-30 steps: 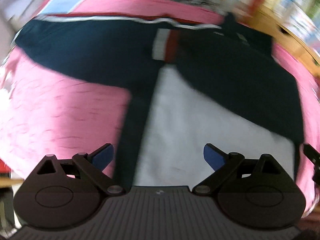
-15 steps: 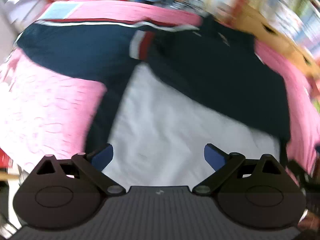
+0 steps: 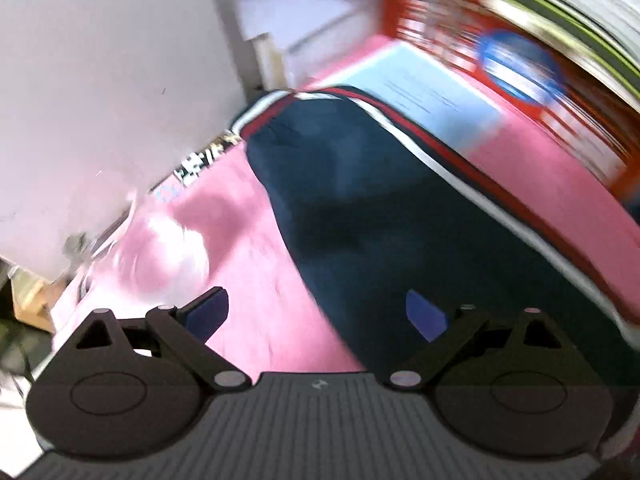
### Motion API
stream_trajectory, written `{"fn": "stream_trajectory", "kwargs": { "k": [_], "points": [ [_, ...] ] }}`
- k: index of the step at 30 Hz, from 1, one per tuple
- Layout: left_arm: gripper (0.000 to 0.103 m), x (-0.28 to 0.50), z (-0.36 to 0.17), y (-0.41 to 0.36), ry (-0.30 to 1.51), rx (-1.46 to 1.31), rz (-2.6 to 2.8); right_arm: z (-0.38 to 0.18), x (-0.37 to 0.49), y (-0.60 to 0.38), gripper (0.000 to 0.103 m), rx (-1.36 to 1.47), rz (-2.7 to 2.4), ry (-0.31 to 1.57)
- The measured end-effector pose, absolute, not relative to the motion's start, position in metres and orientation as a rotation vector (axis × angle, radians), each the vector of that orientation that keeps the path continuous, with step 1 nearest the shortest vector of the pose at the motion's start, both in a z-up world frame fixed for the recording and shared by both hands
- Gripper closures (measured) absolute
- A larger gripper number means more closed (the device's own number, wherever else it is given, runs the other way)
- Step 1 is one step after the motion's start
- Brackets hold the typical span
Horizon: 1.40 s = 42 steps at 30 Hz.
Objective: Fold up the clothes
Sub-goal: 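Move the left tool toward the other navy sleeve, then grasp the navy sleeve near its cuff with the left tool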
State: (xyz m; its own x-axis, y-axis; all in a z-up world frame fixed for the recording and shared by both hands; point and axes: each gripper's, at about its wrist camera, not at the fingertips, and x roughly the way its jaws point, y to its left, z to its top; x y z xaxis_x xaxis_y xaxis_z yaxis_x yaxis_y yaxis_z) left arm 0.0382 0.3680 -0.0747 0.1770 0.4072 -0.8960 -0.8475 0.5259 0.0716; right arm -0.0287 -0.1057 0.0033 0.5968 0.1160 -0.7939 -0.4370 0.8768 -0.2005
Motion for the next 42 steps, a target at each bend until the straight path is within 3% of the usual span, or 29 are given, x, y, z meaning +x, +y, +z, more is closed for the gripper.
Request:
{"fn": "stream_trajectory", "kwargs": {
  "k": [1, 5, 6, 8, 10, 27, 34, 42],
  "points": [
    [0.012, 0.044, -0.082, 0.380, 1.049, -0.528, 0.951, 0.002, -0.031, -0.095, 0.004, -0.411, 0.333, 0.882],
    [0.061, 0.055, -0.104, 0.405, 1.007, -0.586, 0.924, -0.005, -0.038, -0.062, 0.004, -0.436, 0.348, 0.917],
    [0.062, 0.058, -0.104, 0.406, 0.998, -0.579, 0.917, -0.006, -0.039, -0.057, 0.004, -0.443, 0.346, 0.925],
    [0.086, 0.062, -0.105, 0.407, 0.980, -0.566, 0.897, -0.008, -0.038, -0.047, 0.004, -0.456, 0.335, 0.940],
    [0.098, 0.064, -0.103, 0.404, 0.960, -0.553, 0.858, -0.010, -0.034, -0.041, 0.004, -0.463, 0.315, 0.948],
    [0.098, 0.074, -0.020, 0.305, 0.770, -0.293, 0.494, -0.006, -0.003, -0.043, 0.004, -0.452, 0.246, 0.923],
    [0.098, 0.082, 0.004, 0.244, 0.773, -0.173, 0.340, -0.007, -0.005, -0.052, 0.004, -0.442, 0.247, 0.925],
    [0.098, 0.079, 0.009, 0.226, 0.792, -0.165, 0.334, -0.007, -0.006, -0.063, 0.004, -0.430, 0.248, 0.927]
  ]
}}
